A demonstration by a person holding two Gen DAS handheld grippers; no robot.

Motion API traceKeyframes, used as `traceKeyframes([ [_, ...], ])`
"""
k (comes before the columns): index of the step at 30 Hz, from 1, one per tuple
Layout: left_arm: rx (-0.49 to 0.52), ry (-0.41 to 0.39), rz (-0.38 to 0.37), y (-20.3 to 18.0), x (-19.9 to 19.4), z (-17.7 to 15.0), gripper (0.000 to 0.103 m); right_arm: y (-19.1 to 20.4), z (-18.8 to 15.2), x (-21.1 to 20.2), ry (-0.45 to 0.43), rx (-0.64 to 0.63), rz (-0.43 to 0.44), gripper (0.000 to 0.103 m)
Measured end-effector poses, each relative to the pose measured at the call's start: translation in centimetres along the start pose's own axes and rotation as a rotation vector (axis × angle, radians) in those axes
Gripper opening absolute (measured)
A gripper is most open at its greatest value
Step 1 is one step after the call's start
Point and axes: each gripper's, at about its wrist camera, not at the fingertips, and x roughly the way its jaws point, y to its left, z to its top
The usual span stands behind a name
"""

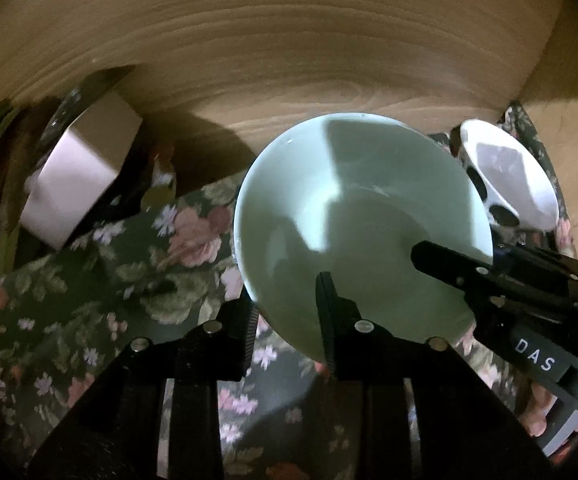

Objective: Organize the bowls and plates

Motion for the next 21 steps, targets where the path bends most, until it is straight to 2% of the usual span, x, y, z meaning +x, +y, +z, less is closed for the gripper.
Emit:
traceKeyframes([
  [13, 0.041, 0.058, 0.059, 1.3, -2.6, -5.0, 0.028, 2.9, -4.9, -1.6, 0.029, -0.029, 0.07, 0.027],
  [16, 0.05, 0.048, 0.063, 1.8, -2.8, -5.0, 0.028, 2.7, -5.0, -1.3, 0.026, -0.029, 0.078, 0.03],
  [19, 0.053, 0.013, 0.064, 1.9, -3.8, -5.2, 0.028, 2.2, -4.7, -2.2, -0.004, -0.034, 0.037, 0.03],
  [21, 0.051, 0.012, 0.057, 1.7, -3.6, -4.8, 0.028, 1.7, -4.0, -1.9, -0.002, -0.026, 0.044, 0.03],
])
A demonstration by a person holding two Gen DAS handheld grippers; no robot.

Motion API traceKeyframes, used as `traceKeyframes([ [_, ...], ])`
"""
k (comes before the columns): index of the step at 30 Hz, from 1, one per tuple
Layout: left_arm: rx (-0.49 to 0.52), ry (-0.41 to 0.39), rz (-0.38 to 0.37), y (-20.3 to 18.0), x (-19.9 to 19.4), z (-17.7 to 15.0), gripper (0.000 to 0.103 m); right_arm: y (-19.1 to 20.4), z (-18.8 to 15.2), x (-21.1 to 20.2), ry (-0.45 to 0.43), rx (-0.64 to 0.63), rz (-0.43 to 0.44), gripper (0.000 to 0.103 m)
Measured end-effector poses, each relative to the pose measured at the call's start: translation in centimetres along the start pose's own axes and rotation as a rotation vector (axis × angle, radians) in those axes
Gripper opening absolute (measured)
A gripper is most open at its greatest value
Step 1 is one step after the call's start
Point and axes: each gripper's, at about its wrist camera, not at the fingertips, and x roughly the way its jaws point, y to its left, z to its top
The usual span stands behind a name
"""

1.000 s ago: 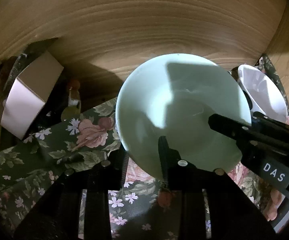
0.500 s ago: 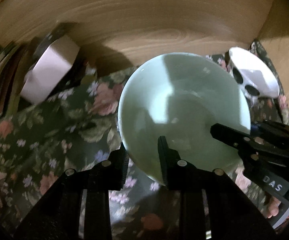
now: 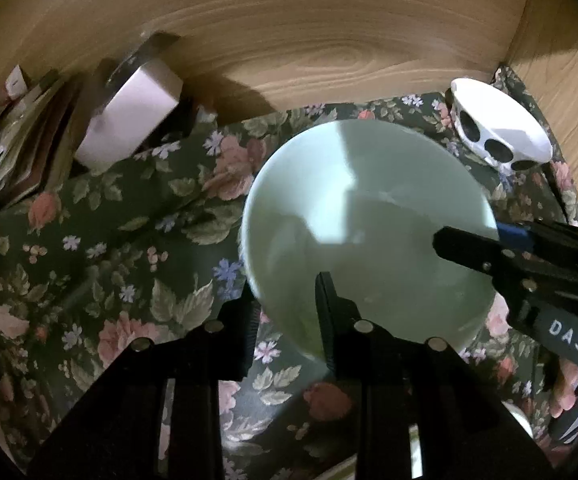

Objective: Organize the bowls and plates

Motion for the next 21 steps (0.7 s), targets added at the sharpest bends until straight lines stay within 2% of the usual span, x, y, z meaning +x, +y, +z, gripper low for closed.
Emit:
traceKeyframes([
  [6, -0.022, 0.017, -0.009, -0.3, 1.4, 0.5, 0.027, -0.3, 0.9, 1.1, -0.01, -0.011, -0.026, 0.03],
  [9, -0.027, 0.009, -0.018, -0.4, 1.8, 0.8, 0.027, -0.2, 1.0, 1.4, -0.007, -0.015, -0.009, 0.024],
  [13, -0.043, 0.01, -0.033, -0.4, 2.2, 1.2, 0.026, 0.5, 1.1, 1.6, -0.019, -0.027, -0.034, 0.023],
  [21, -0.076, -0.033, -0.057, 0.5, -1.0, 0.4, 0.026, 1.7, 0.5, -0.7, -0.071, -0.055, -0.05, 0.023],
])
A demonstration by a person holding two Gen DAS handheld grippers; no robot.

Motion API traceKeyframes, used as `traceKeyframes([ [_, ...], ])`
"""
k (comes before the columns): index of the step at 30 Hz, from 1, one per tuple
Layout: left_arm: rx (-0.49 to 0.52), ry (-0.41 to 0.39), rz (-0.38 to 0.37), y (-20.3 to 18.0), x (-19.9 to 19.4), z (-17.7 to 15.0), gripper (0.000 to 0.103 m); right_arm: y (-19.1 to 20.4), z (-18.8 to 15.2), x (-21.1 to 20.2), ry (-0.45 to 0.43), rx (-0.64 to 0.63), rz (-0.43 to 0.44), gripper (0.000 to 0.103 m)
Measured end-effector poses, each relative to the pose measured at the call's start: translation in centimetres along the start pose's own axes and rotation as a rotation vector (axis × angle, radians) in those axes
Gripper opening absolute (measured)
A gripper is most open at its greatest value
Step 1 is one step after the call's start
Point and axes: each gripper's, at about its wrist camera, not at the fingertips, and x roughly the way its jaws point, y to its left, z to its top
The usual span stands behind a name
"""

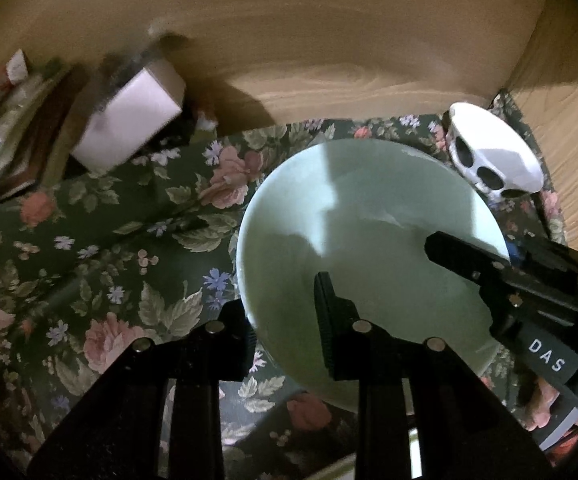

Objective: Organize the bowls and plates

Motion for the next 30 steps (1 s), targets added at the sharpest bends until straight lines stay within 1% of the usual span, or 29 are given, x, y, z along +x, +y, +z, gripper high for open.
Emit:
traceKeyframes([
  [6, -0.027, -0.06, -0.016, 0.5, -3.5, -0.7, 0.026, 1.3, -0.1, -2.9, -0.054, -0.016, 0.009, 0.022],
  [13, -0.054, -0.117, -0.02, 1.6, -7.3, -2.3, 0.026, 3.4, -0.6, -5.7, -0.105, -0.048, 0.021, 0.022],
  [22, -0.097, -0.173, -0.008, 2.8, -11.7, -5.2, 0.026, 7.2, -1.8, -8.4, -0.147, -0.091, 0.049, 0.022],
  [30, -0.132, -0.215, 0.021, 4.3, -15.0, -8.3, 0.026, 10.9, -2.6, -10.0, -0.167, -0.142, 0.088, 0.022],
])
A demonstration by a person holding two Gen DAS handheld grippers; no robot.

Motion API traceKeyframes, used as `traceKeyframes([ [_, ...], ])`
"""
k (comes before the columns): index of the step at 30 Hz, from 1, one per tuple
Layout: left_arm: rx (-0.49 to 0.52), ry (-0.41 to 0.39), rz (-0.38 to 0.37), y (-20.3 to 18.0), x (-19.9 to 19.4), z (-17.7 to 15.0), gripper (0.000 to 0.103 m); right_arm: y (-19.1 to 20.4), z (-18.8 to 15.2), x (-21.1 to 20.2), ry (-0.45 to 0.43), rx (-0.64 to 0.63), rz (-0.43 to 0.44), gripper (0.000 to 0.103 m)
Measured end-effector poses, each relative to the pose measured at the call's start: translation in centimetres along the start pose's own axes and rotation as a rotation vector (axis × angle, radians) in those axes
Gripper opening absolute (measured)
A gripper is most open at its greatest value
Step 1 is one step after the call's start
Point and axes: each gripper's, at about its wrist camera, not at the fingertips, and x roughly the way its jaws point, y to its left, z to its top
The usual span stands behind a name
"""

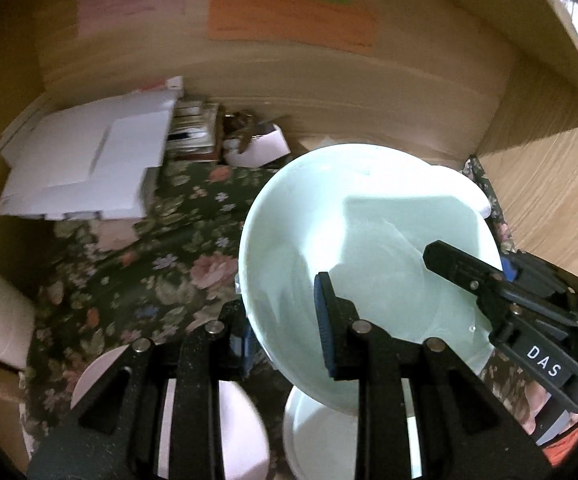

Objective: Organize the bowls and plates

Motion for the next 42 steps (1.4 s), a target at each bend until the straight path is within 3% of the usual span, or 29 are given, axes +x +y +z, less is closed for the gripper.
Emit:
traceKeyframes([
  [22, -0.101, -0.023, 0.092, 8.2, -6.1, -7.0, 0.026, 9.3, -2.6, 1.0, 0.035, -0.094, 0.131, 0.022],
  [42, -0.169, 0.086, 0.118, 12.1, -3.9, -11.9, 0.026, 11.6, -6.0, 6.6, 0.2, -0.098, 0.174, 0.022],
])
